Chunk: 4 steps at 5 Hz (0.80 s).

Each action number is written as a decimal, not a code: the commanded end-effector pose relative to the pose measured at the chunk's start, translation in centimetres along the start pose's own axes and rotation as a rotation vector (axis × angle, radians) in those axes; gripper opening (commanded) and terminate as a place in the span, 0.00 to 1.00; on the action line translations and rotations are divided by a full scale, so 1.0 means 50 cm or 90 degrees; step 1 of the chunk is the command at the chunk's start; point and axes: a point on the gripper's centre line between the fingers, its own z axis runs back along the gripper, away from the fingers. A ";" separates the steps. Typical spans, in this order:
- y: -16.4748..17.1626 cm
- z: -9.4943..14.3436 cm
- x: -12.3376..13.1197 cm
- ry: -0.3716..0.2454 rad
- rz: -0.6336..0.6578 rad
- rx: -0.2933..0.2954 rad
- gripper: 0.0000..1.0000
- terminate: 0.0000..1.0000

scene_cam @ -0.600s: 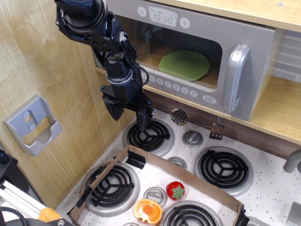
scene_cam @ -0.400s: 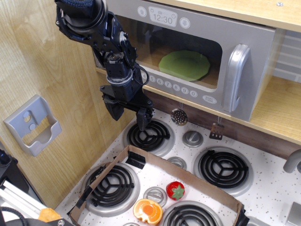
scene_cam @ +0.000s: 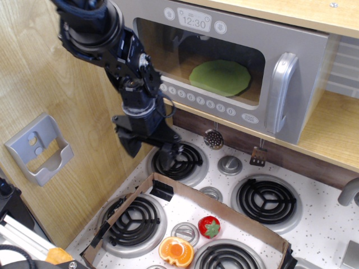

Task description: Open microwave

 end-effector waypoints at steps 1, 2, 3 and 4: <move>-0.075 0.092 -0.034 -0.070 0.010 0.030 1.00 0.00; -0.128 0.124 -0.032 -0.083 0.019 0.021 1.00 0.00; -0.187 0.159 -0.014 -0.072 0.016 0.010 1.00 0.00; -0.240 0.175 0.003 -0.069 -0.003 0.021 1.00 0.00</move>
